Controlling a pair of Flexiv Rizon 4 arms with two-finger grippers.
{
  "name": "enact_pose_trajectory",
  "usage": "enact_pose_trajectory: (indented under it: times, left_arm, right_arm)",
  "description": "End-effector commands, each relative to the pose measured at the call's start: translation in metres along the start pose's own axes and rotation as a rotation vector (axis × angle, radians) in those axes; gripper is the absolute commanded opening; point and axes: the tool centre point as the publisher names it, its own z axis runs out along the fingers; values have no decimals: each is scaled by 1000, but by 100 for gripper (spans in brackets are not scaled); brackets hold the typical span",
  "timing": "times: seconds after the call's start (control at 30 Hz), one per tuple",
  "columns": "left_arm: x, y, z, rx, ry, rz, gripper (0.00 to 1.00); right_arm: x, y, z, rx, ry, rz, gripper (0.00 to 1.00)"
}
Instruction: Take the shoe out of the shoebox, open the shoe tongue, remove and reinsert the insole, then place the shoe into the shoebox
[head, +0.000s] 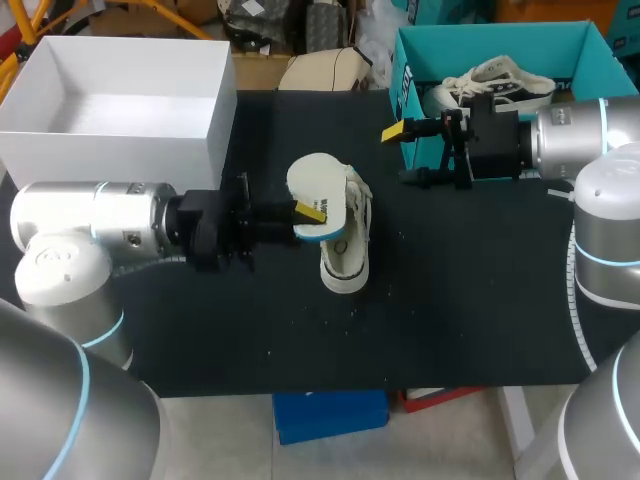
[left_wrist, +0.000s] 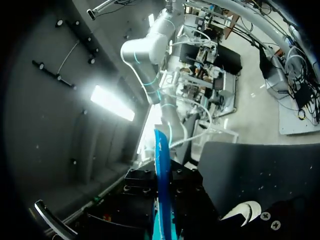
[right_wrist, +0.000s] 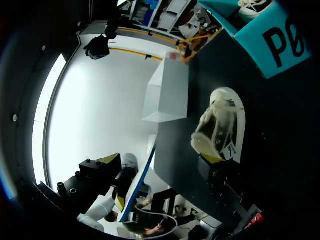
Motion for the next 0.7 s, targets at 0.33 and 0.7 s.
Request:
enact_pose_trajectory:
  times: [0.33,0.7]
  left_arm:
    - [10,-2,3,82,37,105,0]
    - [44,5,0,13,79,243,0]
  right_arm:
    - [-1,-1,1,-3,2,0,100]
    - [-1,-1,1,-3,2,0,100]
